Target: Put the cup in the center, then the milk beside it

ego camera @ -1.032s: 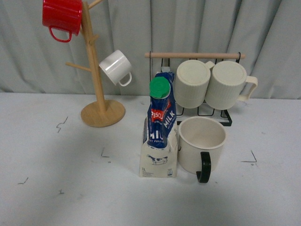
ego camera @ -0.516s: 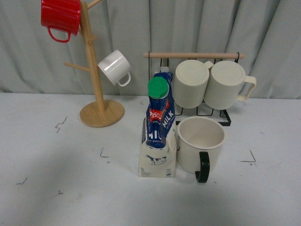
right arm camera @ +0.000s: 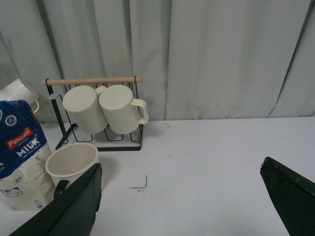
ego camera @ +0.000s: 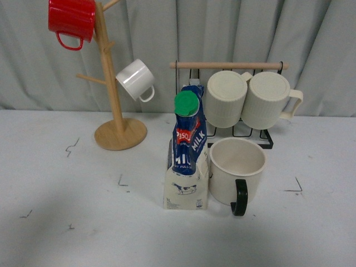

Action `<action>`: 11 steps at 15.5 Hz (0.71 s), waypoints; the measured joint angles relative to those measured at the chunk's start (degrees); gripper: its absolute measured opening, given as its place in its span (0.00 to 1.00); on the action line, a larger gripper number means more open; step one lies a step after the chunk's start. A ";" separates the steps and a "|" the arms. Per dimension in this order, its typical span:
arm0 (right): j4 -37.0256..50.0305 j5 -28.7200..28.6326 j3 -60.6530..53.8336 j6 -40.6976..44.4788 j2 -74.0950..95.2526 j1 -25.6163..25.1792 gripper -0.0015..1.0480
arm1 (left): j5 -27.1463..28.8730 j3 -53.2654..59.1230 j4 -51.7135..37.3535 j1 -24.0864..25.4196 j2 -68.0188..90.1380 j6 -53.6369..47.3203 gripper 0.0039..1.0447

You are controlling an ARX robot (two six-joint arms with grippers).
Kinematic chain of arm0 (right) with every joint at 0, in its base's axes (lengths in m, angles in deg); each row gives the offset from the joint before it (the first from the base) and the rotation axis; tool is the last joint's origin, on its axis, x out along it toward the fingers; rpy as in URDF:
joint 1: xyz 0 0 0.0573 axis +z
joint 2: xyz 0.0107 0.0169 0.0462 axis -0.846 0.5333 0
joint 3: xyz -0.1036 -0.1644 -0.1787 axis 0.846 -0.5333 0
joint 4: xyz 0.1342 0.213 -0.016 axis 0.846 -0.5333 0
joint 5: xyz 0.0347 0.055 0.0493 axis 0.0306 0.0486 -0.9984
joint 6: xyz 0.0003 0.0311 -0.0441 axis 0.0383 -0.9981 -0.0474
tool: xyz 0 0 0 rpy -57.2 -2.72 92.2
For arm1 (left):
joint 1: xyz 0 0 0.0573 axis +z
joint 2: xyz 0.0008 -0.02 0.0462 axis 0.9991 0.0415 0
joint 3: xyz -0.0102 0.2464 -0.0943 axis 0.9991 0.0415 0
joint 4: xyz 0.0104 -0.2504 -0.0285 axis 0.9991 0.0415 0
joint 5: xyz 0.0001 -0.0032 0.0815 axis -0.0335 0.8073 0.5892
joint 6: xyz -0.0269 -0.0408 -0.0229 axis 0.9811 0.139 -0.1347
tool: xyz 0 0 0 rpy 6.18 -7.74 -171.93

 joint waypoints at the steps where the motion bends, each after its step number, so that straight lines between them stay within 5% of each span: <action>1: 0.00 -0.02 0.00 0.02 0.00 0.00 0.94 | -0.68 0.55 0.87 -0.22 -1.40 -0.04 0.01; 11: 0.00 -0.02 0.00 0.02 0.00 0.00 0.94 | -0.68 4.17 9.51 -0.42 -14.99 -0.04 0.01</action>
